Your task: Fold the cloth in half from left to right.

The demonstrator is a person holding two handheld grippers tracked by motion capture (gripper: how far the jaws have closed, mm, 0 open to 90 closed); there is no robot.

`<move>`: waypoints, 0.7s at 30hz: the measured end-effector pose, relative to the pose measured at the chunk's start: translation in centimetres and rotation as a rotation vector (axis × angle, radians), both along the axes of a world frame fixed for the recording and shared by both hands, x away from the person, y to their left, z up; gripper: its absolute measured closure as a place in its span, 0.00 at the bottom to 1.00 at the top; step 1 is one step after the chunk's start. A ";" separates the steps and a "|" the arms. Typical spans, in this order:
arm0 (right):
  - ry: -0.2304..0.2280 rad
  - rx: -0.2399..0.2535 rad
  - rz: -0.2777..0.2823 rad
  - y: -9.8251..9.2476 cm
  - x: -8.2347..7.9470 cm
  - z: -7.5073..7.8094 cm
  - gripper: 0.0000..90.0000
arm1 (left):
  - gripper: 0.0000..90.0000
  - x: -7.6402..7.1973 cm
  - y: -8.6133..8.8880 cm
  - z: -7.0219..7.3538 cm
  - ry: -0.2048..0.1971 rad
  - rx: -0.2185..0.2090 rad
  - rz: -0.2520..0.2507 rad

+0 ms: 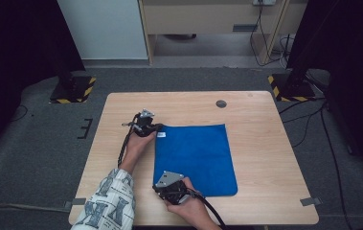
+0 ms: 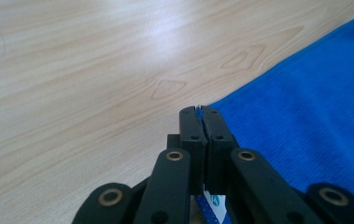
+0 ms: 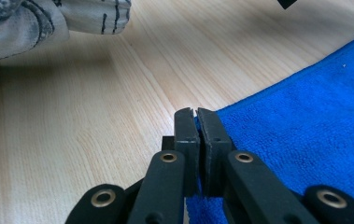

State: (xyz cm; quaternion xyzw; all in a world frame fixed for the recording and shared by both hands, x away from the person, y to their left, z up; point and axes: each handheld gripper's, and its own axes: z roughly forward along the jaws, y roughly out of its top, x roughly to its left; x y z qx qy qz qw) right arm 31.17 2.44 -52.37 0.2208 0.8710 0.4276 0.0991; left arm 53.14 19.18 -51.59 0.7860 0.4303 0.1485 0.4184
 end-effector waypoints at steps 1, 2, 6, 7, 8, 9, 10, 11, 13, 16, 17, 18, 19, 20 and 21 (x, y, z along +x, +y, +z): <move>-0.002 0.004 -0.002 0.0 0.0 0.1 0.98 | 0.98 0.0 0.0 0.2 -0.004 0.000 -0.004; -0.006 0.005 -0.001 0.0 0.0 0.2 0.98 | 0.98 -0.1 0.0 0.5 -0.007 -0.001 -0.008; -0.012 0.014 0.002 0.0 -0.2 0.6 0.98 | 0.99 -0.1 0.0 1.4 -0.031 -0.024 0.001; -0.013 0.017 0.001 0.1 -0.3 0.7 0.98 | 0.99 -0.1 0.0 1.6 -0.035 -0.032 0.003; -0.016 0.018 0.003 0.1 -0.3 0.8 0.98 | 0.99 -0.1 0.1 1.6 -0.035 -0.036 0.004; -0.016 0.021 0.002 0.2 -0.4 0.9 0.98 | 0.99 -0.1 0.1 1.7 -0.033 -0.033 0.003; -0.018 0.023 0.005 0.2 -0.4 1.1 0.98 | 0.99 -0.1 0.2 1.6 -0.026 -0.027 0.003; -0.018 0.026 0.002 0.3 -0.5 1.2 0.98 | 0.99 -0.2 0.3 1.7 -0.025 -0.025 0.005; -0.024 0.032 0.001 0.4 -0.5 1.5 0.98 | 0.99 -0.2 0.5 1.8 -0.023 -0.027 0.009; -0.025 0.043 -0.007 0.6 -0.7 1.8 0.98 | 0.99 -0.3 0.9 2.1 -0.026 -0.027 0.018; -0.027 0.044 -0.010 0.6 -0.7 1.9 0.98 | 0.99 -0.3 1.1 2.3 -0.027 -0.028 0.023; -0.025 0.048 -0.014 0.7 -0.7 2.0 0.98 | 0.99 -0.3 1.2 2.4 -0.030 -0.025 0.025; -0.028 0.048 -0.013 0.7 -0.8 2.1 0.98 | 0.99 -0.4 1.4 2.5 -0.031 -0.022 0.027; -0.032 0.049 -0.013 0.7 -0.8 2.3 0.98 | 0.99 -0.4 1.5 2.6 -0.032 -0.020 0.033; -0.031 0.048 -0.015 0.8 -0.8 2.4 0.98 | 0.99 -0.4 1.7 2.7 -0.033 -0.020 0.037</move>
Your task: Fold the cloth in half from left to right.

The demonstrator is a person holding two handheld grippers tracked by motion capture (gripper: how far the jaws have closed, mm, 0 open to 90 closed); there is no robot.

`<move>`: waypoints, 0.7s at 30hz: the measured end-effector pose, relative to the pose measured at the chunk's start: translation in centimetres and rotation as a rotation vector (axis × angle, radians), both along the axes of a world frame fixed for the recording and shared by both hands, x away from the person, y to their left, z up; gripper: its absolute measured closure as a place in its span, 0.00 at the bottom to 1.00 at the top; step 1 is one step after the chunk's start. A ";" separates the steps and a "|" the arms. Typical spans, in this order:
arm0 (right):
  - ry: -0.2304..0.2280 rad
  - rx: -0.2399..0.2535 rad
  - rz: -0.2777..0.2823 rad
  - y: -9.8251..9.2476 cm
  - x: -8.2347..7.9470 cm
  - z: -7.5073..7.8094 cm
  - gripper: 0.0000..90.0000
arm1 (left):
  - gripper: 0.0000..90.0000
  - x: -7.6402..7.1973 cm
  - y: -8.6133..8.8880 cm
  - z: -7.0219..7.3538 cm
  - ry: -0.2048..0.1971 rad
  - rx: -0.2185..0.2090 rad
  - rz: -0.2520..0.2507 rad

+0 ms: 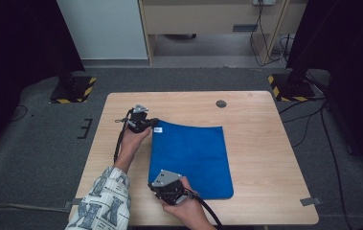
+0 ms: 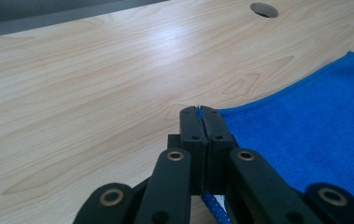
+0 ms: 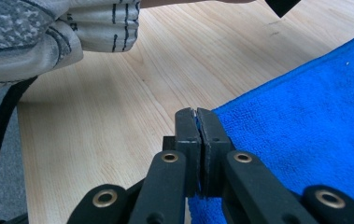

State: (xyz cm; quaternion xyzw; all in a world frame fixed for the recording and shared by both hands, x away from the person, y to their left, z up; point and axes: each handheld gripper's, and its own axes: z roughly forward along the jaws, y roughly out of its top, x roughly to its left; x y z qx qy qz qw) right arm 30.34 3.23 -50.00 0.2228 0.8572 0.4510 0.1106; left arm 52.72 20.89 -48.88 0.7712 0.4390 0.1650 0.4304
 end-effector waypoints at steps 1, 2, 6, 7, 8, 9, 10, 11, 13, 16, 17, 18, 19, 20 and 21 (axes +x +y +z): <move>-0.001 0.001 0.000 0.1 0.0 0.1 0.98 | 0.99 0.0 0.1 0.1 0.001 0.000 0.002; -0.004 0.002 0.002 0.1 -0.1 0.2 0.99 | 0.99 0.0 0.2 0.2 -0.001 0.001 0.003; -0.012 0.005 -0.001 0.4 -0.2 0.6 0.99 | 0.99 -0.1 0.4 0.4 -0.005 0.004 0.002; -0.013 0.004 -0.004 0.5 -0.2 0.6 0.99 | 0.99 -0.2 0.5 0.5 -0.005 0.002 0.003; -0.015 0.003 -0.006 0.5 -0.2 0.7 0.99 | 0.99 -0.2 0.5 0.5 -0.005 0.005 0.004; -0.014 0.002 -0.006 0.6 -0.2 0.7 0.99 | 0.99 -0.2 0.6 0.5 -0.006 0.006 0.005; -0.012 0.004 -0.009 0.6 -0.2 0.6 0.99 | 0.99 -0.2 0.7 0.6 -0.003 0.006 0.005; -0.007 0.008 -0.007 0.6 -0.2 0.6 0.99 | 0.99 -0.2 0.7 0.6 -0.001 0.003 0.007; -0.001 0.012 -0.007 0.7 -0.3 0.6 0.99 | 0.99 -0.2 0.9 0.6 0.004 0.002 0.007; -0.003 0.019 -0.010 0.9 -0.3 0.7 0.99 | 0.99 -0.2 1.2 0.8 0.002 0.005 0.016; -0.003 0.020 -0.012 1.0 -0.4 0.7 0.99 | 0.99 -0.2 1.3 0.8 0.000 0.004 0.018; -0.007 0.022 -0.011 1.1 -0.4 0.7 0.99 | 0.99 -0.2 1.4 0.8 0.000 0.003 0.019; -0.007 0.023 -0.013 1.2 -0.4 0.7 0.99 | 0.99 -0.2 1.5 0.9 0.000 0.005 0.020; -0.009 0.025 -0.013 1.3 -0.4 0.7 0.99 | 0.99 -0.3 1.6 0.9 0.000 0.007 0.020; -0.006 0.028 -0.018 1.4 -0.5 0.8 0.99 | 0.99 -0.3 1.7 0.9 0.002 0.006 0.020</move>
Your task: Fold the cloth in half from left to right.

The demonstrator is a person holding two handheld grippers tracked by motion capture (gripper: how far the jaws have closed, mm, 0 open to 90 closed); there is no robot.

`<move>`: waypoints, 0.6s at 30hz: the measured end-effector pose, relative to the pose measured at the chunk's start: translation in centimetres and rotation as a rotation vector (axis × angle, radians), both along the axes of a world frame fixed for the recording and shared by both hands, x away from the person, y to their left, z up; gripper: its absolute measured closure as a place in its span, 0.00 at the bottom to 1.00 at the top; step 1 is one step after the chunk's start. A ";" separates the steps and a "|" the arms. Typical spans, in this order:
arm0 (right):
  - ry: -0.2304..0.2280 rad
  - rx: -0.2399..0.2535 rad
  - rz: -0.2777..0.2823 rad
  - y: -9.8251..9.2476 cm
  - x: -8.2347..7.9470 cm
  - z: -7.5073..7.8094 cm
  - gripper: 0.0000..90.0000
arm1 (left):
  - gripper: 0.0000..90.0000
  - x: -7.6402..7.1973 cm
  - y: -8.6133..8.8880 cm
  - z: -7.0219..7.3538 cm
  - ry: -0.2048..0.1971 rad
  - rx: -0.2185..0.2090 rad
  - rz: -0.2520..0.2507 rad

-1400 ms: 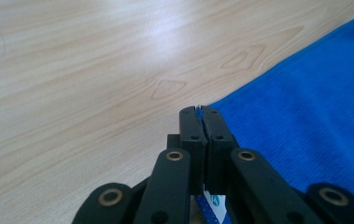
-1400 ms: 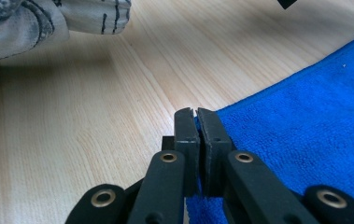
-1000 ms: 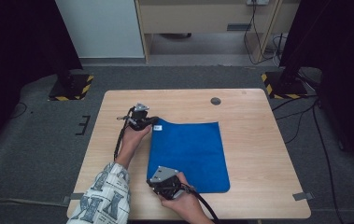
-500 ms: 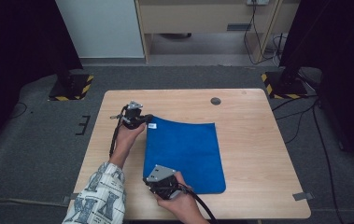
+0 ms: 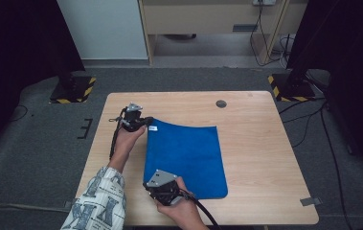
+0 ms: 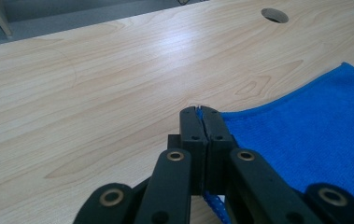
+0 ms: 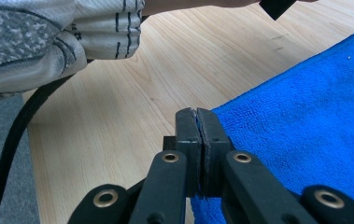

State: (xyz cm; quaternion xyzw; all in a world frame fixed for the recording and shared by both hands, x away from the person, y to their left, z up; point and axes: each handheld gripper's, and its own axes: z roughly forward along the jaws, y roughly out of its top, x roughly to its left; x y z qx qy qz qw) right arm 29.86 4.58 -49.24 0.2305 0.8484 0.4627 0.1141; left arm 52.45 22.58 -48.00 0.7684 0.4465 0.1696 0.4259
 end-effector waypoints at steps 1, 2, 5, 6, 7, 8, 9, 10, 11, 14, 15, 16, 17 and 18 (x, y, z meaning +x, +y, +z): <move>-0.002 0.003 0.003 0.1 0.0 0.0 0.99 | 0.99 0.0 0.1 0.0 0.000 0.000 0.000; -0.002 0.003 0.004 0.2 0.0 0.0 0.99 | 0.99 0.0 0.2 0.0 0.002 0.000 -0.001; -0.004 0.009 0.003 0.5 -0.2 0.1 0.99 | 0.99 -0.2 0.5 0.2 0.001 0.004 -0.007; -0.007 0.011 0.004 0.7 -0.2 0.1 0.99 | 0.99 -0.2 0.7 0.2 0.000 0.006 -0.005; -0.009 0.012 0.010 0.9 -0.3 0.1 0.99 | 0.99 -0.3 0.9 0.3 0.000 0.010 -0.004; -0.010 0.014 0.012 1.0 -0.4 0.1 0.99 | 0.99 -0.3 1.2 0.5 -0.003 0.006 -0.001; -0.010 0.014 0.012 1.0 -0.4 0.1 0.99 | 0.99 -0.3 1.2 0.5 -0.003 0.006 -0.001; -0.012 0.020 0.019 1.4 -0.5 0.1 0.99 | 0.99 -0.5 1.6 0.7 -0.002 0.003 0.005; -0.011 0.027 0.022 1.6 -0.5 0.1 0.99 | 0.99 -0.5 1.7 0.7 -0.002 0.009 0.006; -0.010 0.037 0.029 2.4 -0.5 0.2 0.99 | 0.98 -0.8 2.4 0.9 -0.005 0.020 0.011; -0.009 0.041 0.032 2.6 -0.4 0.2 0.99 | 0.98 -0.9 2.6 1.0 -0.003 0.023 0.015; -0.010 0.043 0.036 2.8 -0.3 0.2 0.99 | 0.98 -0.9 2.8 1.0 0.001 0.025 0.018; -0.010 0.044 0.036 3.1 -0.2 0.1 0.99 | 0.98 -0.9 3.0 1.0 0.004 0.020 0.019; -0.006 0.048 0.032 3.2 -0.1 0.1 0.99 | 0.98 -0.9 3.1 0.9 0.006 0.015 0.022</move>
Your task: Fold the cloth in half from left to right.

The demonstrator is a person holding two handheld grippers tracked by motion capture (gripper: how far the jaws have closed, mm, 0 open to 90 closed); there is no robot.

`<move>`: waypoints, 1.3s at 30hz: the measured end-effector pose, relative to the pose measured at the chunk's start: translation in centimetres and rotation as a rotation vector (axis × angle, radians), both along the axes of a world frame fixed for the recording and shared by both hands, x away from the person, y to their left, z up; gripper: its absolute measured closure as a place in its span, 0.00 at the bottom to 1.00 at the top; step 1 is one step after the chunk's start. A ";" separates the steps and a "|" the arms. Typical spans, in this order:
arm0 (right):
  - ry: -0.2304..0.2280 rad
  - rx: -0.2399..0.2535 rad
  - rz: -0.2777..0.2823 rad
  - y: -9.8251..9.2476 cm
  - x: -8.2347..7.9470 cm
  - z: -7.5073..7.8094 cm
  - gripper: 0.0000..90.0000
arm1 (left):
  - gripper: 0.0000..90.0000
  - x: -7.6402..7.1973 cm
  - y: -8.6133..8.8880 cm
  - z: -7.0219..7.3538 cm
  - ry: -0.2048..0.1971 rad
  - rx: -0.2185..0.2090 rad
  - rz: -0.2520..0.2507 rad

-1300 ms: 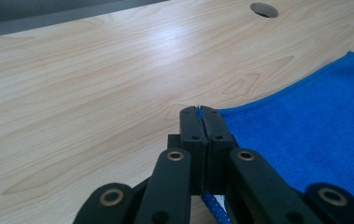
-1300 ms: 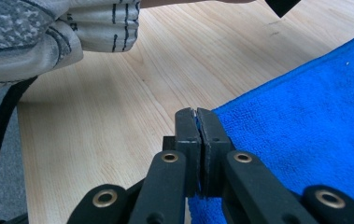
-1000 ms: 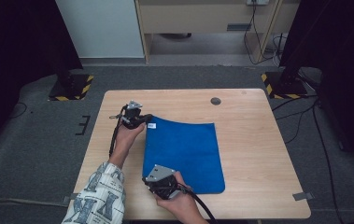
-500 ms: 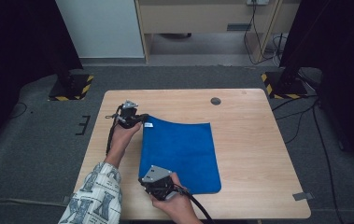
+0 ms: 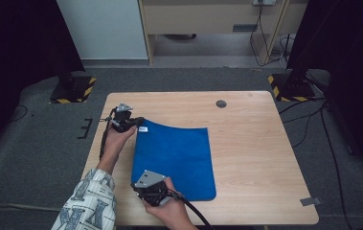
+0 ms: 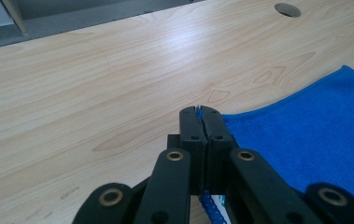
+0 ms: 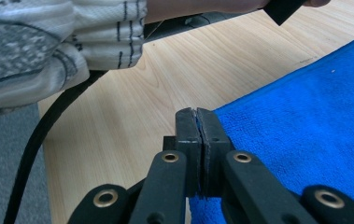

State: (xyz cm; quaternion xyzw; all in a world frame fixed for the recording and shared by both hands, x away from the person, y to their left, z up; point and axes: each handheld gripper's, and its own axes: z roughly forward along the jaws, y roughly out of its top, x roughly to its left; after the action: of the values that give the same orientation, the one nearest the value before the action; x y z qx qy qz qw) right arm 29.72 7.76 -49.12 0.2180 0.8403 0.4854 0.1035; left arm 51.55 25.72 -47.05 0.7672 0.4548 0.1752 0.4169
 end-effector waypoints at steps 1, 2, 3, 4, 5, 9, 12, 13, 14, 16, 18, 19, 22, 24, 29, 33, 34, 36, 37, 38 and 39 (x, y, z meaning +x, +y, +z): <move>0.009 0.009 -0.006 0.1 0.1 0.0 0.99 | 0.98 0.0 0.1 0.0 0.001 -0.002 0.003; 0.010 0.013 -0.008 0.1 0.2 -0.1 0.99 | 0.98 0.0 0.1 0.0 0.001 -0.005 0.004; 0.013 0.016 -0.009 0.1 0.2 -0.1 0.99 | 0.98 0.1 0.1 0.0 0.002 -0.004 0.005; 0.012 0.015 -0.010 0.0 0.2 0.0 0.99 | 0.98 0.1 0.1 0.1 0.005 -0.004 0.006; 0.015 0.017 -0.013 -0.1 0.3 0.0 0.99 | 0.98 0.2 0.0 0.1 0.009 -0.005 0.007; 0.014 0.018 -0.018 -1.0 0.2 0.1 0.98 | 0.98 0.2 -1.1 0.1 0.005 -0.005 0.017; 0.010 0.021 -0.033 -2.3 0.0 0.0 0.98 | 0.98 0.4 -2.3 -0.2 0.020 -0.001 0.016; 0.012 0.022 -0.037 -2.7 -0.1 0.0 0.99 | 0.98 0.5 -2.7 -0.2 0.027 0.003 0.013; 0.013 0.024 -0.043 -3.1 -0.1 0.0 0.99 | 0.98 0.6 -3.3 -0.2 0.025 0.007 0.006; 0.012 0.020 -0.051 -4.1 -0.1 -0.1 0.99 | 0.98 0.7 -4.1 -0.1 0.024 0.006 0.003; 0.014 0.018 -0.061 -5.0 0.0 -0.1 0.99 | 0.98 0.8 -5.1 -0.1 0.026 0.011 -0.006; 0.015 0.016 -0.064 -5.3 0.0 -0.1 0.99 | 0.98 0.9 -5.6 0.0 0.026 0.014 -0.010; 0.022 0.011 -0.074 -6.5 0.1 -0.2 0.99 | 0.98 1.2 -7.2 -0.2 0.034 0.017 -0.026; 0.025 0.006 -0.079 -7.1 0.0 -0.4 0.99 | 0.98 1.3 -7.7 -0.4 0.038 0.008 -0.027; 0.027 -0.007 -0.097 -8.7 -0.1 -0.5 0.99 | 0.98 1.7 -9.3 -1.1 0.056 0.000 -0.029; 0.027 -0.002 -0.111 -9.9 -0.2 -0.2 0.99 | 0.98 1.7 -10.6 -1.0 0.055 0.007 -0.044; 0.027 0.000 -0.113 -10.0 -0.2 -0.1 0.99 | 0.98 1.6 -10.9 -0.8 0.052 0.009 -0.049; 0.021 0.002 -0.114 -10.5 -0.3 0.1 0.99 | 0.98 1.5 -11.5 -0.5 0.045 0.009 -0.061; 0.020 0.003 -0.114 -10.7 -0.4 0.3 0.99 | 0.98 1.5 -11.9 -0.2 0.041 0.009 -0.067; 0.017 0.004 -0.116 -10.9 -0.6 0.5 0.99 | 0.98 1.5 -12.1 -0.1 0.040 0.007 -0.069; 0.013 0.001 -0.115 -11.0 -0.6 0.6 0.99 | 0.98 1.6 -12.3 0.0 0.039 0.005 -0.070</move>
State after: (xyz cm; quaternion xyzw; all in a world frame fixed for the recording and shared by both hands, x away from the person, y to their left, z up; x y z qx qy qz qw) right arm 29.10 -3.26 -48.54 0.2692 0.8268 0.4778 0.1253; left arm 53.10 13.42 -47.03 0.7872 0.4351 0.1465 0.4118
